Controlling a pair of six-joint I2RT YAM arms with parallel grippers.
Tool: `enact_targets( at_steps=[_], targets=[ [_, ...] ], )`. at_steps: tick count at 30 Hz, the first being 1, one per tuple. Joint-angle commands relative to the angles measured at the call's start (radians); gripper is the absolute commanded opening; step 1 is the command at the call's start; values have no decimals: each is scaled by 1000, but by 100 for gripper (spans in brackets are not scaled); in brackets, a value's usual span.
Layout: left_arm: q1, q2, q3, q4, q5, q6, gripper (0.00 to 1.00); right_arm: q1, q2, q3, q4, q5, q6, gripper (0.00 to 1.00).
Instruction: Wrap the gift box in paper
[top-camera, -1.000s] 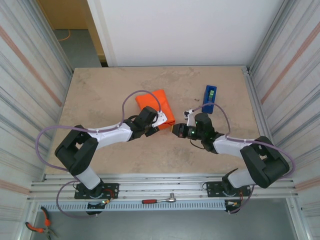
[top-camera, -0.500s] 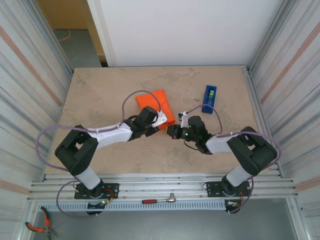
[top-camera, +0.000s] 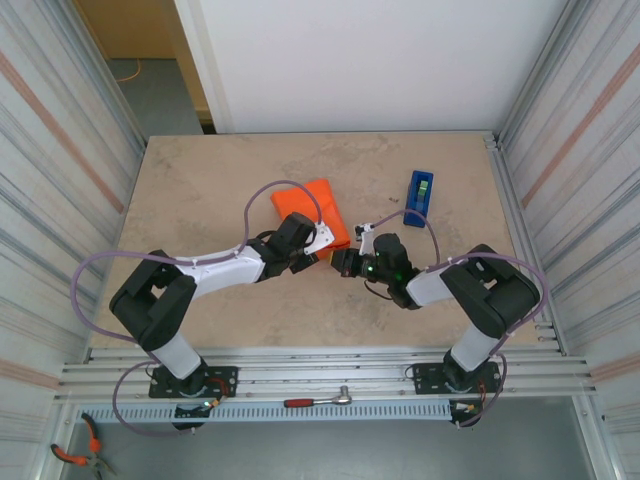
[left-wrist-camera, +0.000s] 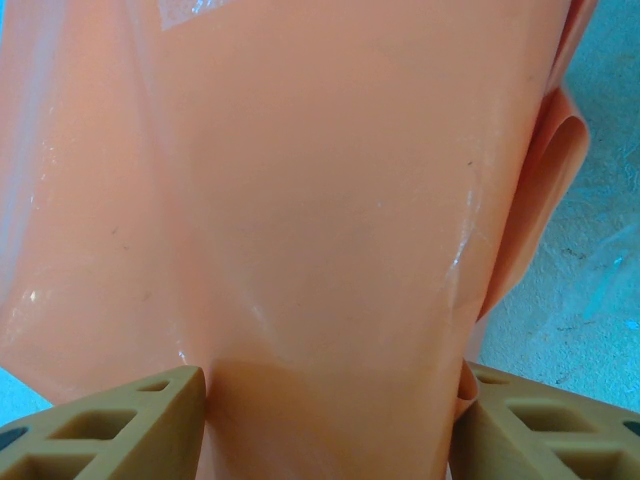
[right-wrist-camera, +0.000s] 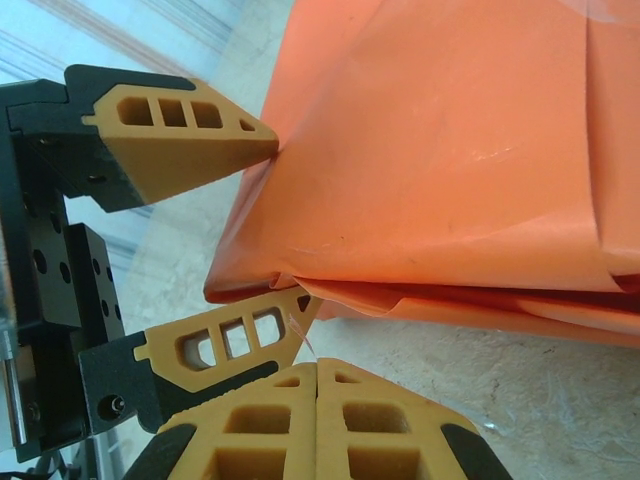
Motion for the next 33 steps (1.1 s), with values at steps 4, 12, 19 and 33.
enact_targets(
  at_steps=[4, 12, 19, 33],
  targets=[
    [2, 24, 5, -58, 1, -11, 62, 5, 26, 41, 43, 17, 15, 0],
    [2, 25, 5, -58, 0, -10, 62, 5, 56, 70, 45, 18, 21, 0],
    [-1, 23, 3, -57, -1, -7, 62, 1, 94, 93, 57, 28, 35, 0],
    [-4, 26, 4, -57, -5, -7, 61, -15, 107, 99, 71, 13, 66, 0]
  ],
)
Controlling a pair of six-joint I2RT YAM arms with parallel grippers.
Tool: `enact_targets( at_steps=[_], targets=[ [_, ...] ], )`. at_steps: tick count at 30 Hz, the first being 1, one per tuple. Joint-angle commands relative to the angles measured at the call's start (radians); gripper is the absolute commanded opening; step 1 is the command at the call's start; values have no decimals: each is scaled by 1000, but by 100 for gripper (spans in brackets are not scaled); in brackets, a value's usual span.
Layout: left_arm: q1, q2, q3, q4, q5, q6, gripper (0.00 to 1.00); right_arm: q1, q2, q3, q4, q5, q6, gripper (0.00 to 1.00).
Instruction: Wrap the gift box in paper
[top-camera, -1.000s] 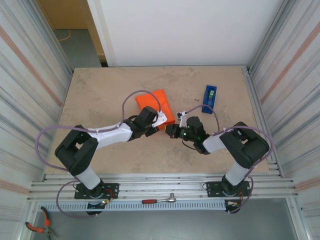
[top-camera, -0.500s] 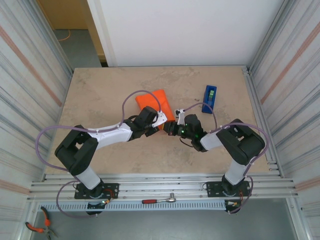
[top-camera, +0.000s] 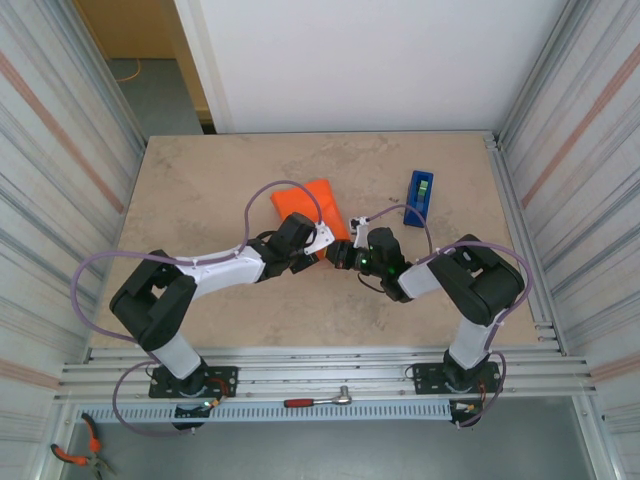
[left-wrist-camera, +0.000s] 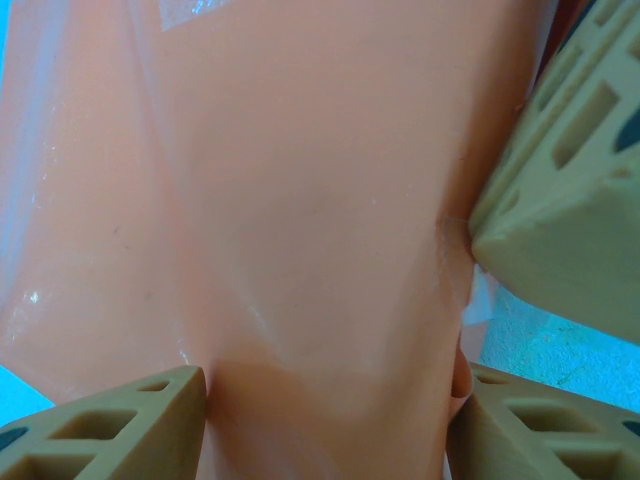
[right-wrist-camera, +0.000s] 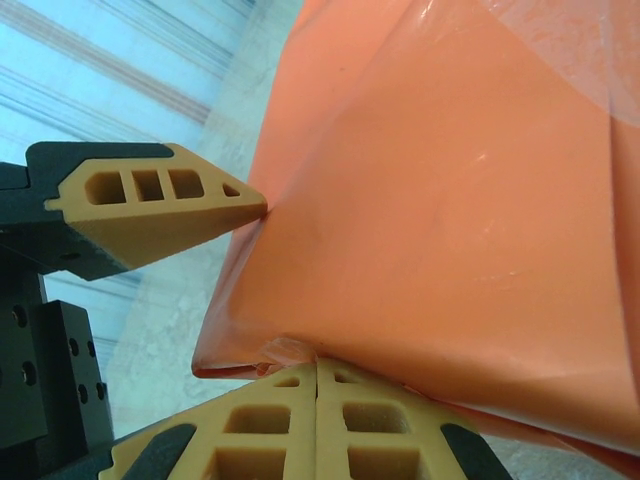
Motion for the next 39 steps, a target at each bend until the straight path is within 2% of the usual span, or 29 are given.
enact_targets(
  at_steps=[1, 4, 7, 39],
  targets=[
    [-3, 26, 2, -57, 1, -6, 61, -9, -4, 11, 23, 2, 20, 0],
    [-3, 26, 2, -57, -1, -7, 60, -9, -26, 0, 13, 12, 19, 11],
    [-3, 28, 2, -58, -3, -6, 59, -11, -44, -5, -6, 13, 12, 16],
    [-3, 30, 5, -64, 0, -4, 55, -12, -17, 44, -84, 27, 13, 18]
  ],
)
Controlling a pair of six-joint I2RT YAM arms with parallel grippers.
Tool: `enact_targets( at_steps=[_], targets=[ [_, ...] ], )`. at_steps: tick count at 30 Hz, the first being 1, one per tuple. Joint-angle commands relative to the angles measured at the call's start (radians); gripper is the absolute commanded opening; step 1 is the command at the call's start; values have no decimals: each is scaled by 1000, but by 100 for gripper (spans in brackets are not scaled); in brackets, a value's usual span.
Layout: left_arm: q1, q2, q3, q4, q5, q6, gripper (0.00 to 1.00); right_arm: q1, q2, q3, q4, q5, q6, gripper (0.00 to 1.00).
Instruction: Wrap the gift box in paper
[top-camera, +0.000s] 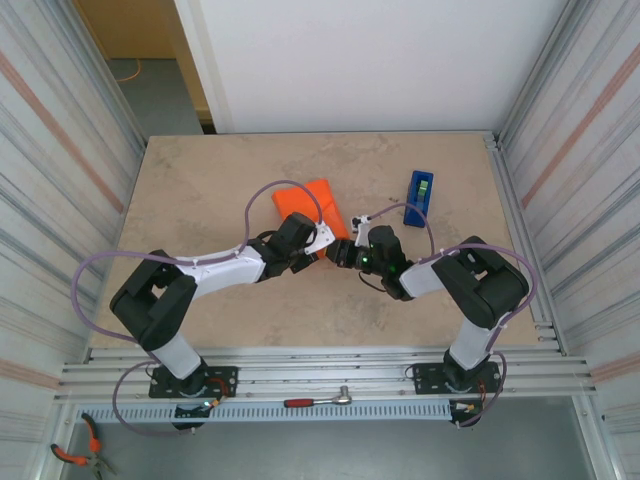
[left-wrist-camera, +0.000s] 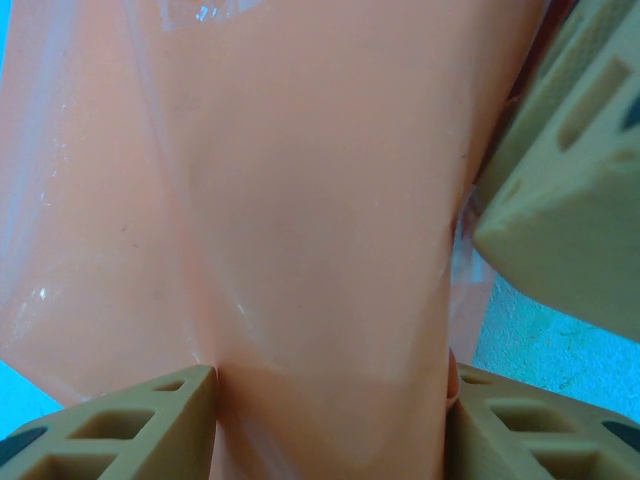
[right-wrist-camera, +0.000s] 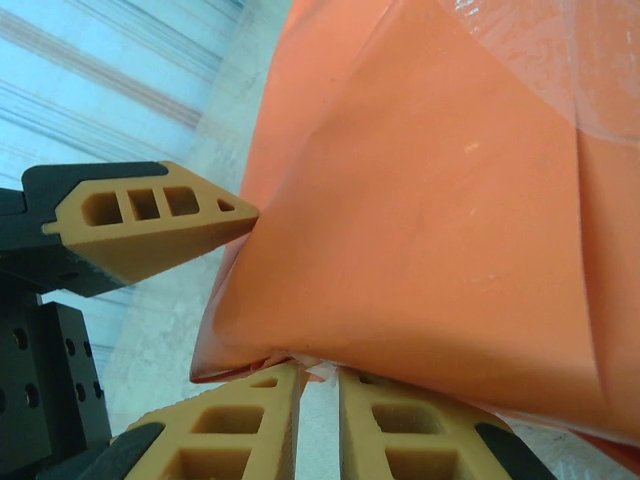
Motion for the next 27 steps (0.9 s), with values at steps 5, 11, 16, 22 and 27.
enact_targets(
  at_steps=[5, 11, 16, 22, 27],
  targets=[
    [-3, 28, 1, -67, 1, -5, 55, -5, 16, 33, -26, 21, 15, 18],
    [-4, 30, 1, -66, -2, -4, 55, -5, 29, 49, -17, 28, 51, 17],
    [-6, 30, 1, -66, -2, -4, 55, -3, 23, 47, -23, 18, 53, 18],
    [-6, 32, 2, -68, -1, -3, 55, 0, -21, 17, -40, 31, 47, 20],
    [-6, 34, 7, -72, -1, -5, 51, -2, -39, 7, -58, 40, 38, 21]
  ],
)
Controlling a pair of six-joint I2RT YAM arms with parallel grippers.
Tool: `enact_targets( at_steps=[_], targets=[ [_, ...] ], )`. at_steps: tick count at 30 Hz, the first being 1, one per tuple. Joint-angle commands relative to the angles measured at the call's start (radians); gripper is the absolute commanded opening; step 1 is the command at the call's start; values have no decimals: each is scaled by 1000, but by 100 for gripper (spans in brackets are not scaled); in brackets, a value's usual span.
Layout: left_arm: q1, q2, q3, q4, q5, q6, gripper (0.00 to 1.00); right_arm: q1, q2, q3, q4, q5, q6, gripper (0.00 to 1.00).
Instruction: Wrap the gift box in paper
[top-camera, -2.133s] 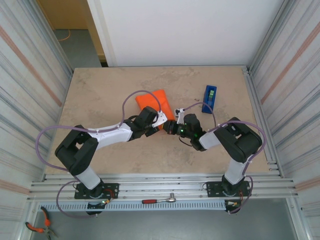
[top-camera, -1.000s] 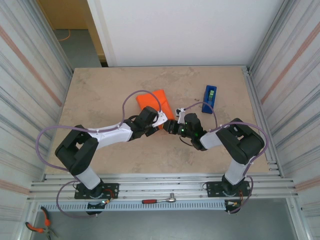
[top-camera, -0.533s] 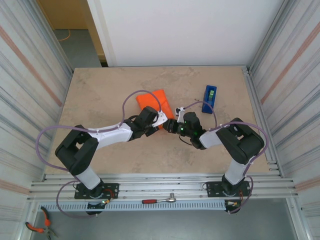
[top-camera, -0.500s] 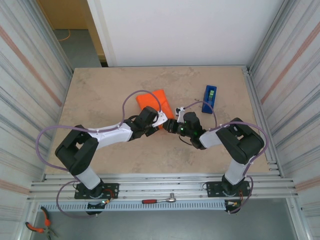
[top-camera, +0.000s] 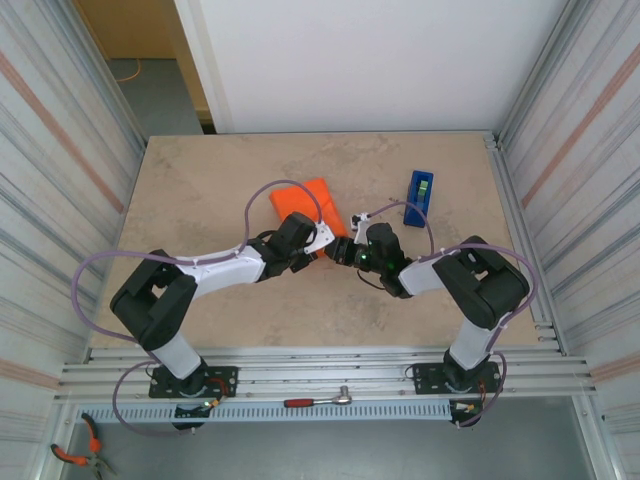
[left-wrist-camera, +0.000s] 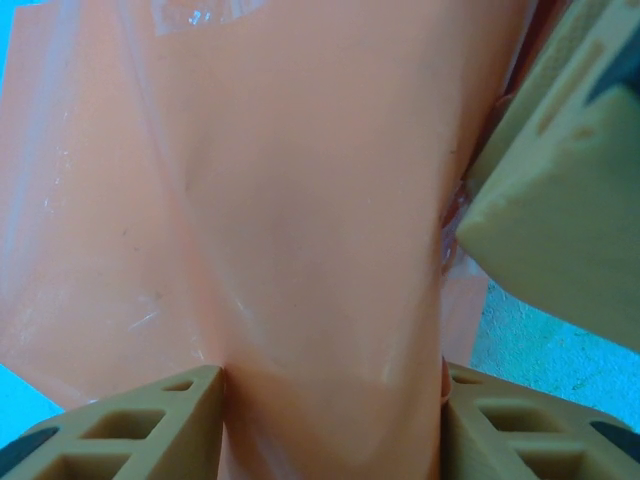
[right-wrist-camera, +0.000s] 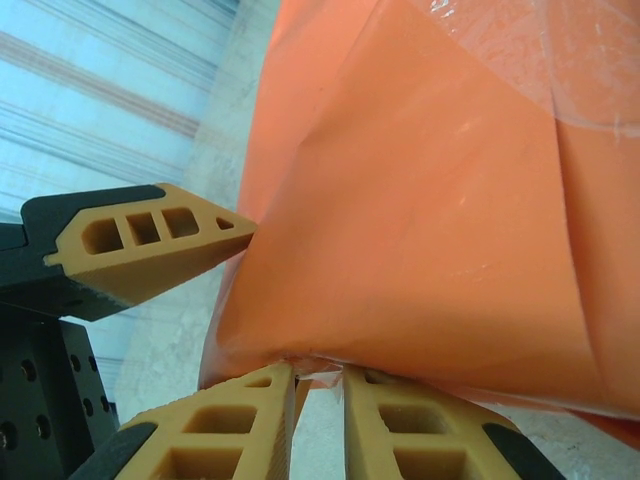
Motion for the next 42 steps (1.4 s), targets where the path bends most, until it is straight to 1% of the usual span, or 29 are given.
enact_targets(
  at_steps=[1, 23, 42],
  targets=[
    [-6, 32, 4, -73, 12, -4, 51, -2, -32, -12, -22, 33, -7, 21],
    [-6, 35, 8, -77, 12, -4, 50, 1, -26, -9, -37, 22, -7, 28],
    [-6, 41, 11, -81, 13, -2, 49, 12, -18, 13, -43, 19, 11, 29]
  ],
)
